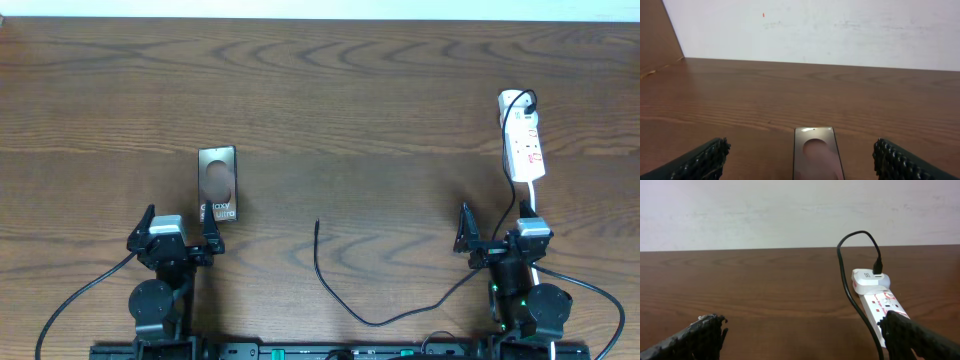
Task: Plug charger to phone and switch on socket
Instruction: 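Move the left gripper forward over the dark phone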
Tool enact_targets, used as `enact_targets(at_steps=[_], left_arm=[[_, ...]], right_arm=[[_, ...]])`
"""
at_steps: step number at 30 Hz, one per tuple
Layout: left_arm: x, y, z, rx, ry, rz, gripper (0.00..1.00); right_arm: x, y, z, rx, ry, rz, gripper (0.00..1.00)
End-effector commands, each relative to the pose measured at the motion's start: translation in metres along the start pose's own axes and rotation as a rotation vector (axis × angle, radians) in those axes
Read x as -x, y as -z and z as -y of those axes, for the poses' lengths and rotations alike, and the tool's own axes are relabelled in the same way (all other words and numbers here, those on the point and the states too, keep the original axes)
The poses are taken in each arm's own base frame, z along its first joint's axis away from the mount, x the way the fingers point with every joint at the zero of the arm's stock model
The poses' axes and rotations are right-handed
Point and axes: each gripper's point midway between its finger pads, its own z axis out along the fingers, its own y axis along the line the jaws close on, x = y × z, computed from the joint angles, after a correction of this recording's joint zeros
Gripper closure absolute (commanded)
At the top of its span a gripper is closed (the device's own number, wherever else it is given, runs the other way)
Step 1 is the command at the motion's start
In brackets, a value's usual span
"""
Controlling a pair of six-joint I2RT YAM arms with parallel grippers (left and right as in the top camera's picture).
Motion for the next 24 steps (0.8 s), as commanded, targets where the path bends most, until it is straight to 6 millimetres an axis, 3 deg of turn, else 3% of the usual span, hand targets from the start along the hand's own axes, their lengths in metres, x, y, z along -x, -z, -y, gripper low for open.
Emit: enact_targets(at_steps=[1,9,16,20,24], left_arm=[[0.0,0.002,0.001,-0.006,0.009,-0.025,0.06],[0.047,0.002,-0.001,0.014,0.008,-0.099,0.06],[0.1,-0.024,0.0,0.022,0.026,-0.286,0.06],[0.109,-0.045,0.0,0.028,0.03,-0.507,0.06],[0.094,-0.06,0.0,0.032,0.033,-0.806,0.06]], right_arm=[[-0.001,0.0,0.001,-0.006,0.012,-0.002,0.01],[-0.001,0.0,0.001,-0.006,0.012,-0.002,0.01],[-0.001,0.0,0.001,-0.006,0.012,-0.002,0.01],[-0.001,0.0,0.001,-0.006,0.012,-0.002,0.01],[-0.001,0.0,0.001,-0.006,0.012,-0.002,0.01]])
